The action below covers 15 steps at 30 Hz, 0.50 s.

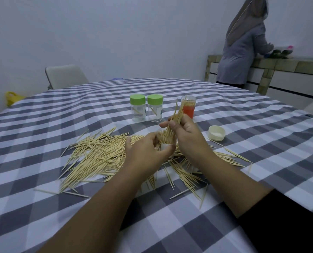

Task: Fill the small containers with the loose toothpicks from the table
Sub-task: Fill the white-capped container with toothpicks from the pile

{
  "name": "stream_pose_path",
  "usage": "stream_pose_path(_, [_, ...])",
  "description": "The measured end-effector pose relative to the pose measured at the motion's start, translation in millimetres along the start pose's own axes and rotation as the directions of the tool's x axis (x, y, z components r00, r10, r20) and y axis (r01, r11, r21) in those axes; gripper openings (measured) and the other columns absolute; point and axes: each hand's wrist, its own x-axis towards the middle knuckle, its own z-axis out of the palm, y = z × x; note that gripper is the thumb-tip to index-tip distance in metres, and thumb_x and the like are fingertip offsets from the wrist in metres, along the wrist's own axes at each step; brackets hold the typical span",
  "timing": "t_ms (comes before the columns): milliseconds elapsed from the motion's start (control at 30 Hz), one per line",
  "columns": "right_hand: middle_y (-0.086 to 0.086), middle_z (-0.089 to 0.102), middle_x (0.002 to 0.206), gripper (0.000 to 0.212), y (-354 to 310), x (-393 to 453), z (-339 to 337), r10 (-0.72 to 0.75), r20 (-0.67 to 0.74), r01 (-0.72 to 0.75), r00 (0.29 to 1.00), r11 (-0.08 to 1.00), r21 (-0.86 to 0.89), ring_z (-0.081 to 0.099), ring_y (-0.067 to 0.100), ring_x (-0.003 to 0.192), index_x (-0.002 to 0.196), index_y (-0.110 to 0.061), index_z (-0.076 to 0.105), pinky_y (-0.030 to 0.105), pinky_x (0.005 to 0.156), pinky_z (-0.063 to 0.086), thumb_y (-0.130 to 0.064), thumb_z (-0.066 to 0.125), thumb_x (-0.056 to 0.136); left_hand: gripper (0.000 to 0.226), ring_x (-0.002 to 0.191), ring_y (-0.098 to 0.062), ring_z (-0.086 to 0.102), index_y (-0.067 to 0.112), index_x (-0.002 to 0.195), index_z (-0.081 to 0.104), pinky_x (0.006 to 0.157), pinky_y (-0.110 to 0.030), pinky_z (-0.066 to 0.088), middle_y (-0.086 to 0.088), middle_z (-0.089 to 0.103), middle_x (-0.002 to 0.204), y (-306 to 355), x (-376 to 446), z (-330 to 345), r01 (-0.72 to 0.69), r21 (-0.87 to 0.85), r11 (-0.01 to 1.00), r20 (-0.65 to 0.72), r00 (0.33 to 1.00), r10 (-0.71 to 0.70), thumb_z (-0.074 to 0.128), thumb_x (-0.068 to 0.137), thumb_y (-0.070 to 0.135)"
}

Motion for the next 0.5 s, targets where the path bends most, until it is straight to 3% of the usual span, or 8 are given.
stream_pose_path(167, [-0.009,0.068,0.107,0.016,5.3,-2.0,6.8,0.059,0.047,-0.061,0.997,0.997,0.041,0.068,0.009,0.088,0.102,-0.023,0.053,0.030,0.081,0.055,-0.019,0.038,0.102,0.015,0.086,-0.001,0.057,0.031,0.094,0.057,0.115,-0.049,0.005,0.015,0.063,0.077,0.9,0.0,0.0,0.016,0.023,1.000,-0.017,1.000,-0.016,0.053,0.087,0.044])
stream_pose_path(300, [-0.007,0.066,0.113,0.016,6.7,-2.7,8.5,0.050,0.044,-0.050,0.998,0.999,-0.004,0.066,0.016,0.097,0.102,-0.026,0.053,0.041,0.089,0.053,-0.019,0.039,0.102,0.014,0.087,-0.004,0.057,0.030,0.093,0.057,0.114,-0.050,0.007,0.014,0.061,0.076,1.0,0.1,-0.5,0.015,0.047,0.999,-0.011,1.000,-0.015,0.052,0.087,0.041])
stream_pose_path(400, [-0.006,0.065,0.114,0.014,6.0,-2.4,6.7,0.046,0.052,-0.046,0.998,0.999,0.011,0.066,0.016,0.097,0.105,-0.024,0.052,0.034,0.084,0.055,-0.019,0.039,0.102,0.015,0.088,-0.004,0.057,0.030,0.094,0.058,0.114,-0.050,0.006,0.014,0.063,0.077,0.2,0.1,-0.6,0.014,0.037,0.999,-0.010,1.000,-0.014,0.051,0.087,0.042])
stream_pose_path(500, [-0.012,0.063,0.109,0.018,2.3,-3.6,4.0,0.024,0.065,-0.025,0.998,1.000,0.013,0.064,0.004,0.088,0.114,-0.022,0.052,0.019,0.070,0.052,-0.023,0.039,0.102,0.018,0.090,-0.003,0.058,0.032,0.096,0.057,0.115,-0.050,0.005,0.015,0.064,0.079,-0.3,-0.2,-0.9,0.009,0.029,1.000,-0.004,1.000,-0.009,0.051,0.087,0.046])
